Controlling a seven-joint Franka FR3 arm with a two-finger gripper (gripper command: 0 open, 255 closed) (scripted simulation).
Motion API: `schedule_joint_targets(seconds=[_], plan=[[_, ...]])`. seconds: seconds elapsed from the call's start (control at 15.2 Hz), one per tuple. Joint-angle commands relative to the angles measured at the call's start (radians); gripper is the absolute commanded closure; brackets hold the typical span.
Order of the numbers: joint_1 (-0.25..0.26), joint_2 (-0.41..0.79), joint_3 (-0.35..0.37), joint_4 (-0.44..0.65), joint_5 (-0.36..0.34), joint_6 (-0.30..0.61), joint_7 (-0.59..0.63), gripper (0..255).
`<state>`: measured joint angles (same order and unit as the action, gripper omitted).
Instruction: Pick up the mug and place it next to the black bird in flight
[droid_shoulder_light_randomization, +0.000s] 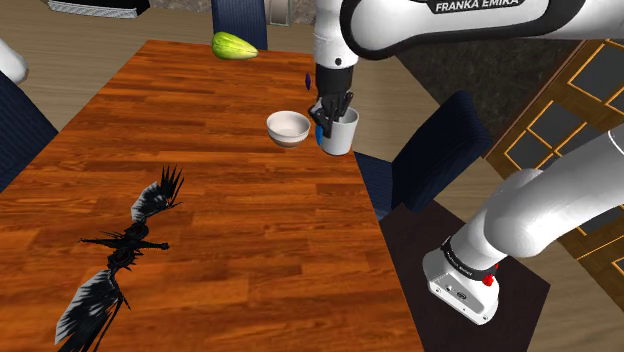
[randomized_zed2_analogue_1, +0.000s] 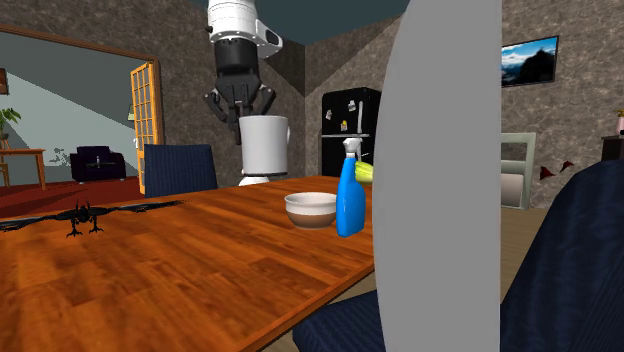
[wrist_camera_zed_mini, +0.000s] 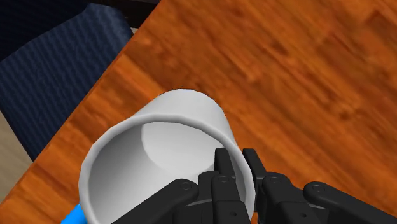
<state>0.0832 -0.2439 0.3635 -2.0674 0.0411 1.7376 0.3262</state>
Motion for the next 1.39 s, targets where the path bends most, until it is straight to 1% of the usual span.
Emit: schedule_joint_targets(seconds=[0.0, 0.4, 0.73, 1.06, 1.32], plan=[[0.018, -0.002, 0.027, 0.004, 0.011, -0.005, 0.044, 255], [0.078, 0.019, 0.122, 0.036, 0.040, -0.015, 0.191, 255], [0.124, 0.069, 0.206, 0.092, 0.044, -0.021, 0.325, 255], [0.173, 0.155, 0.292, 0.178, 0.019, -0.029, 0.472, 255], [0.223, 0.252, 0.356, 0.268, -0.028, -0.041, 0.601, 255]])
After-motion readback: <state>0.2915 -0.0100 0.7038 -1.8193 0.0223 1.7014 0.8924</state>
